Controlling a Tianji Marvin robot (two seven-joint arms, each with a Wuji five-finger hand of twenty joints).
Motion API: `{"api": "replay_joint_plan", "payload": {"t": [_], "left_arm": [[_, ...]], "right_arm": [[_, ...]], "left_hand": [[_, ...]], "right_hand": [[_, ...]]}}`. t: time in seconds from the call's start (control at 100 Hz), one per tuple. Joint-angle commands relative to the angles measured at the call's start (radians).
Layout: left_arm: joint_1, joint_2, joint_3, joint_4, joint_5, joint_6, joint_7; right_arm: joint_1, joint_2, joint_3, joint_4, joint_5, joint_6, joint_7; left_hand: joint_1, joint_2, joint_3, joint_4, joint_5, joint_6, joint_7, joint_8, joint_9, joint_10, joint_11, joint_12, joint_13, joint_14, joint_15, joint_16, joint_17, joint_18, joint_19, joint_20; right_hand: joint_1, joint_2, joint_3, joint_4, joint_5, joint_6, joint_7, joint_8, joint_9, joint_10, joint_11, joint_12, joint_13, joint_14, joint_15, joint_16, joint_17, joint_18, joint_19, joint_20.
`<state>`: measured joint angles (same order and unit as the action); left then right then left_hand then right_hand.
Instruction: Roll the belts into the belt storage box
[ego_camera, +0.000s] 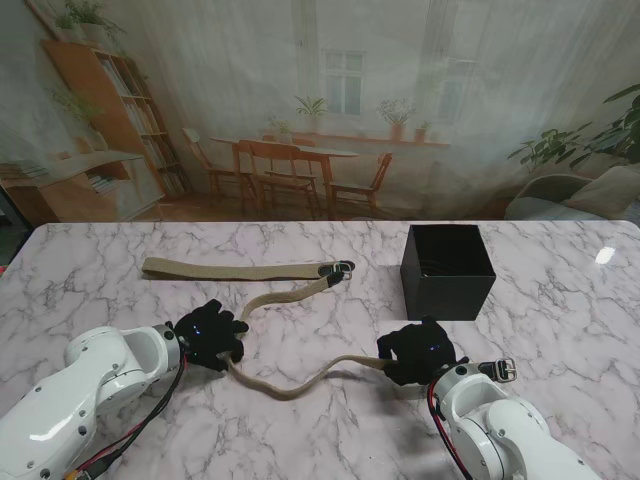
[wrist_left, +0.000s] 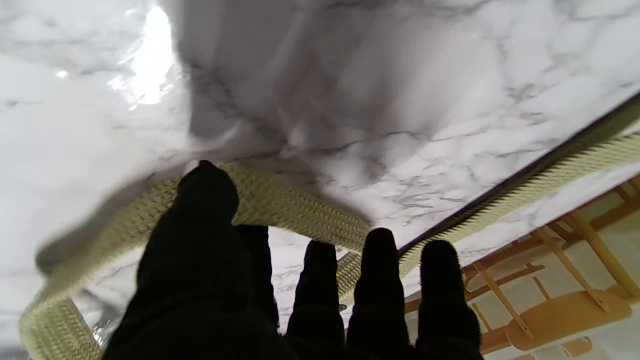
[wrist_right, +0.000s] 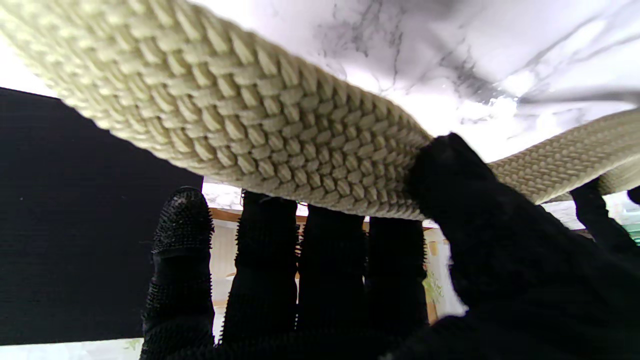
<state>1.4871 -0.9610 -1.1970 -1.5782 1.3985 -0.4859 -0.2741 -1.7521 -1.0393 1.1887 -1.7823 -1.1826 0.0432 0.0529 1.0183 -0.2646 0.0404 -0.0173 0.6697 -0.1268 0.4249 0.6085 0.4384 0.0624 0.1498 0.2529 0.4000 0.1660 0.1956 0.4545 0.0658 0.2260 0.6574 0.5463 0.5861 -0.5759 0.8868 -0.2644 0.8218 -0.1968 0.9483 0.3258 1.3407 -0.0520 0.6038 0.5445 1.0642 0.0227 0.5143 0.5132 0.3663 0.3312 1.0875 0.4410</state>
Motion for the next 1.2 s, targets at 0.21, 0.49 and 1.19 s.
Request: {"api": "replay_joint_plan", "payload": {"t": [0.21, 0.49, 1.19], "left_arm": [[0.034, 0.010, -0.019, 0.029, 0.045, 0.011, -0.002], [0.098, 0.008, -0.099, -0.016, 0.099, 0.008, 0.030], [0.140, 0.005, -0.153, -0.049, 0.113, 0.003, 0.055]], "right_arm": [[-0.010, -0.002, 0.010, 0.003, -0.005, 0.011, -0.009], [-0.012, -0.002, 0.011, 0.003, -0.007, 0.016, -0.004], [0.001, 0.000, -0.004, 0.010, 0.025, -0.016, 0.011]], "left_hand": [[0.081, 0.012, 0.012, 0.011, 0.098, 0.008, 0.223, 0.022, 0.054, 0.003, 0.041, 0.040, 0.011, -0.010, 0.037, 0.024, 0.002, -0.005, 0.059, 0.013], [0.082, 0.013, 0.014, 0.011, 0.093, 0.010, 0.240, 0.024, 0.085, 0.003, 0.048, 0.050, 0.018, -0.009, 0.040, 0.028, -0.001, -0.001, 0.064, 0.011], [0.090, 0.039, 0.016, 0.009, 0.063, 0.006, 0.257, 0.059, 0.107, 0.004, 0.045, 0.065, 0.029, -0.009, 0.039, 0.034, -0.004, 0.004, 0.063, 0.006]], "right_hand": [[0.081, 0.010, 0.075, 0.009, 0.025, -0.105, 0.048, 0.027, 0.043, -0.026, 0.016, 0.010, 0.006, -0.026, -0.010, -0.001, -0.017, 0.006, 0.005, -0.011], [0.081, 0.012, 0.074, 0.009, 0.024, -0.104, 0.047, 0.028, 0.042, -0.025, 0.016, 0.011, 0.005, -0.024, -0.011, -0.001, -0.019, 0.006, 0.004, -0.012], [0.121, 0.050, 0.089, 0.011, -0.009, -0.065, 0.036, 0.026, -0.018, 0.037, 0.162, 0.119, 0.001, 0.005, 0.046, 0.032, -0.028, 0.033, -0.010, -0.009]]}}
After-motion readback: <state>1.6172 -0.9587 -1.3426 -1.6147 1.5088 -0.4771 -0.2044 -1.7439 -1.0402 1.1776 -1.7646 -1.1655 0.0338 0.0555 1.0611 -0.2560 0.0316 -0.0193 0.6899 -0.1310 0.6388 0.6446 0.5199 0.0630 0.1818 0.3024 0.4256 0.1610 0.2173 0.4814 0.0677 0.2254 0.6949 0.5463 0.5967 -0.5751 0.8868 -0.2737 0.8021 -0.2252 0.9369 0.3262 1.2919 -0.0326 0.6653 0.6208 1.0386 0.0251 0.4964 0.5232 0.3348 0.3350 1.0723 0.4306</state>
